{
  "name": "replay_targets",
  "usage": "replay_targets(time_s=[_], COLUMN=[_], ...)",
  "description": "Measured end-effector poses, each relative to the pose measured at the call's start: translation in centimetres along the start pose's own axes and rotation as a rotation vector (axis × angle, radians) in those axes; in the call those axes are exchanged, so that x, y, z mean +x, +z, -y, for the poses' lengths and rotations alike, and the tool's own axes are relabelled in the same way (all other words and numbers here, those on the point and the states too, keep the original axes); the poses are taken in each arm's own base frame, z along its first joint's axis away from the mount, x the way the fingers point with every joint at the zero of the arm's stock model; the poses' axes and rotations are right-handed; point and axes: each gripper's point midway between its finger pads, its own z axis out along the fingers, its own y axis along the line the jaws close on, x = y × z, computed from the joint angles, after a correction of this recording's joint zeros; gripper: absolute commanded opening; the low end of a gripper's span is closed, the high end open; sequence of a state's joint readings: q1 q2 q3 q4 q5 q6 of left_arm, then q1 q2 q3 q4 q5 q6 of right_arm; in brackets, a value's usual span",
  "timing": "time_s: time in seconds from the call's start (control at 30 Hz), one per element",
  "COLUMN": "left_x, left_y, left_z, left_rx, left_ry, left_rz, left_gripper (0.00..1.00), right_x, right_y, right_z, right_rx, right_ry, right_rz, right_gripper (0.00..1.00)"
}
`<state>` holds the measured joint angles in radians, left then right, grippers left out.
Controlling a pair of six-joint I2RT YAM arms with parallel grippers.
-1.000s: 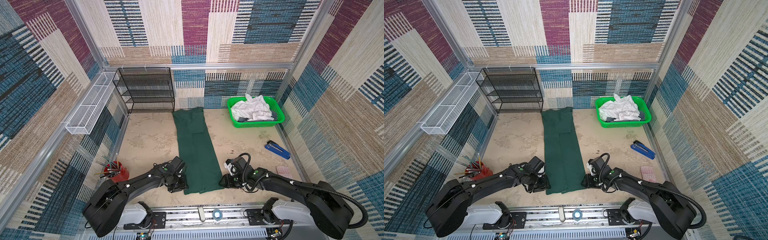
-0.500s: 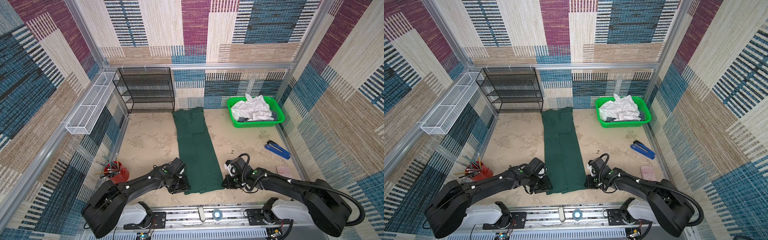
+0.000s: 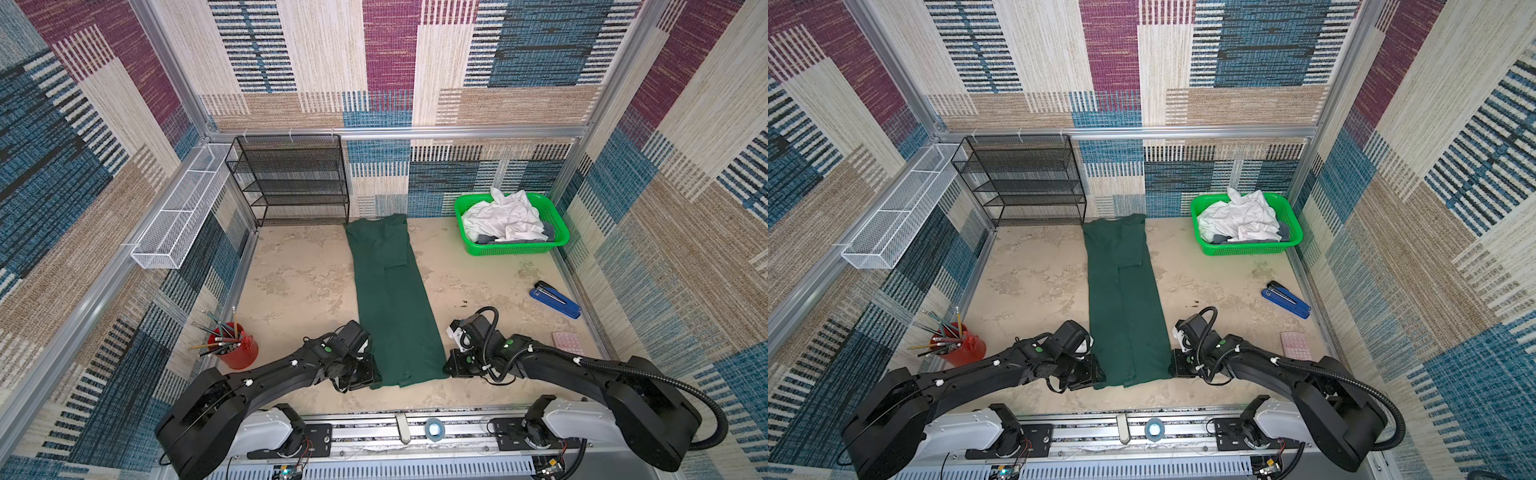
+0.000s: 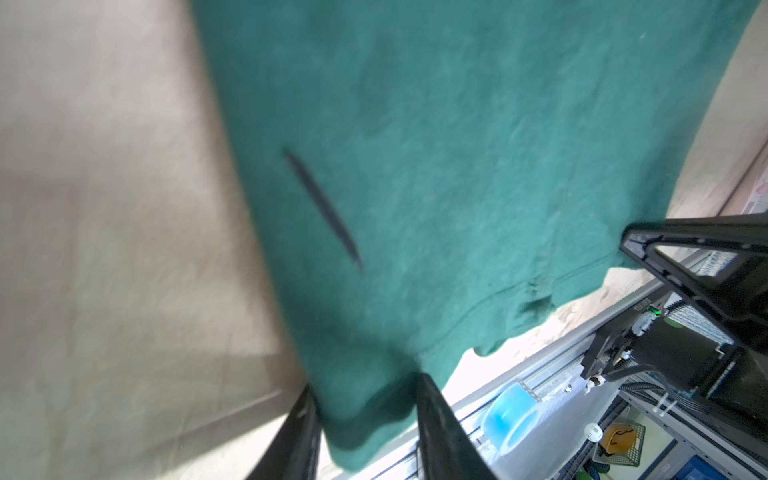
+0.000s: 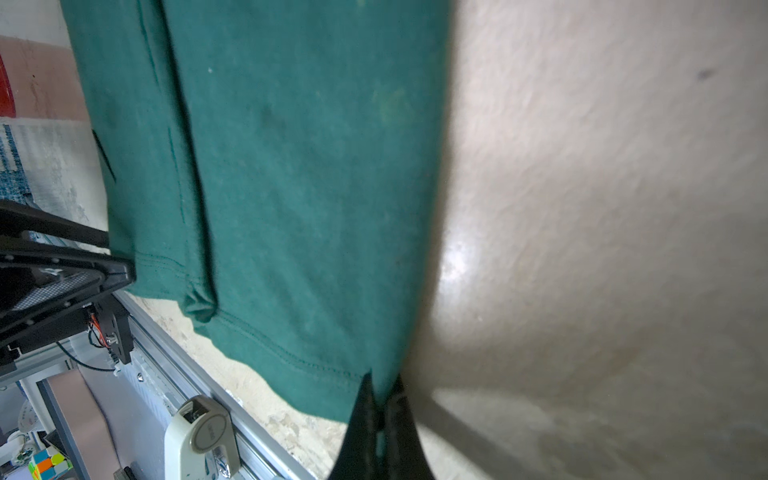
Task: Fold and stack the t-shirts
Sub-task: 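Fold the lifted near end over toward the far end with both grippers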
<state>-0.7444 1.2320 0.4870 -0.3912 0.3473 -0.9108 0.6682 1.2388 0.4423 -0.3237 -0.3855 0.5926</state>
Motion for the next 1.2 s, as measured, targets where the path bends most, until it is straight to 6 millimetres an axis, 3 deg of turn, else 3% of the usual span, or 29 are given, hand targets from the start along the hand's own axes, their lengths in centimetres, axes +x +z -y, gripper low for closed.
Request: replay_targets(time_s=[0.13,0.23,0.33,0.6,0.8,0.97,1.2], left_x=[0.2,0.4,0.4,2.4,3.3,1.4,-4.3], left_y=[0.1,0.3,0.3,-1.7,-4.7,-8.2,-11.1], left_z=[-0.5,-0.7,-0.7,-2.1,-0.6,2.3,4.7], left_rx=[-0.011,-0.023,-0.025,-0.073,-0.013,0.022,-0.065], left_ry=[-0.013,-0.023,-0.023,-0.037,0.018,0.093,0.138], left_rz=[-0.001,-0.013,-0.016,-0.012,0.026,0.130,0.314], left_gripper=[0.29,0.11,0.00,0.00,0.00,0.00,0.00], right_x=[-0.1,0.0,-0.1,-0.1,0.0,-2.4,-9.2], right_y=[0.1,0.1,-0.2,-3.0,-6.2,-8.0,-9.2], right_z=[-0.2,-0.2,-0.3,-2.4,-4.9,-7.7,-9.7], right_rx=[-0.005,-0.003,-0.004,-0.093,-0.181,-0.207,-0.115], right_ry=[-0.004,-0.007,-0.009,-0.047,-0.072,-0.095,-0.110], right_rz=[-0.005,-0.008,-0.002,0.073,0.124,0.162,0.300], right_gripper=[0.00,0.00,0.00,0.00,0.00,0.00,0.00])
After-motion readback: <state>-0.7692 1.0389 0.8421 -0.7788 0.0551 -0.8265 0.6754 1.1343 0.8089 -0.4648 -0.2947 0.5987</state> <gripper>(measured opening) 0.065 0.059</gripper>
